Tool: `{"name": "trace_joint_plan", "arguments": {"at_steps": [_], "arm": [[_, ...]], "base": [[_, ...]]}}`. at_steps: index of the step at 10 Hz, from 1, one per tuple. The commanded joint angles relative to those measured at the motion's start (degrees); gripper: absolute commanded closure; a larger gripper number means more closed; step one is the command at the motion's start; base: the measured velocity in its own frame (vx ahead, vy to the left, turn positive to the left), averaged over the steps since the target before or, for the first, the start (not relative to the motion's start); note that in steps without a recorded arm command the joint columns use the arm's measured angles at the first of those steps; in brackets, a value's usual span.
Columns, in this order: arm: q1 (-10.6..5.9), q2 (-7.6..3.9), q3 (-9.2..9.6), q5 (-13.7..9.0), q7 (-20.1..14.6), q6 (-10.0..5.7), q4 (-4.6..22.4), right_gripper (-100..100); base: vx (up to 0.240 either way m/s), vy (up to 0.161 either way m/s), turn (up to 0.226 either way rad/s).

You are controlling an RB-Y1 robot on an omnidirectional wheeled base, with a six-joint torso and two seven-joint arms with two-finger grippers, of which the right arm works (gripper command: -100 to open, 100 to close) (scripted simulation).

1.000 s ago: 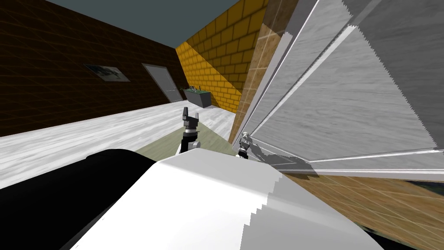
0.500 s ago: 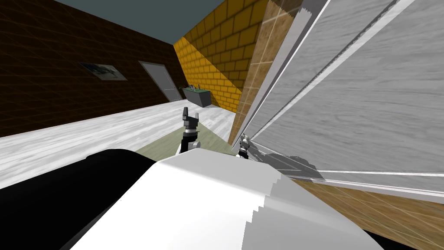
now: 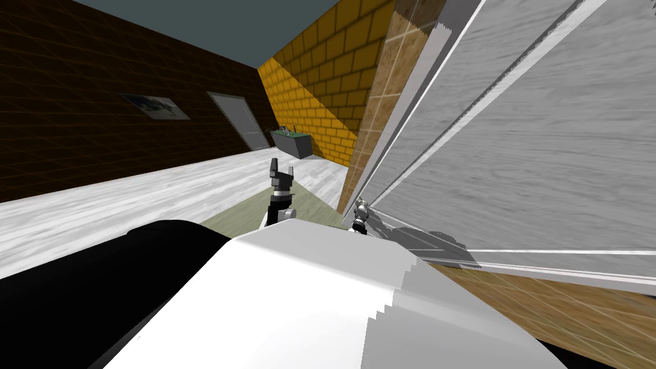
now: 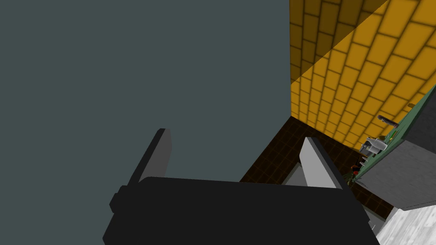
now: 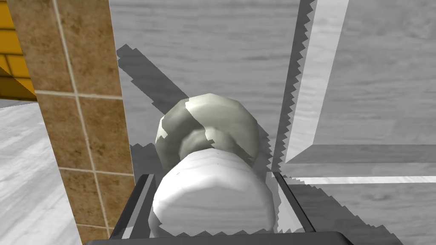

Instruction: Push the door open

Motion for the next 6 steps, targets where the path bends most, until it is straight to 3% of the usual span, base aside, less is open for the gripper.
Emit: {"name": "trace_joint_plan", "arguments": {"at_steps": [1, 6], "arm": [[-0.72, -0.3, -0.21, 0.43, -0.68, 0.04, 0.91, 100], [-3.06, -0.94, -0.88, 1.81, -2.88, 0.16, 3.88, 100]], "base": [[-0.145, -0.046, 0.139], [-0.225, -0.063, 0.16]]}}
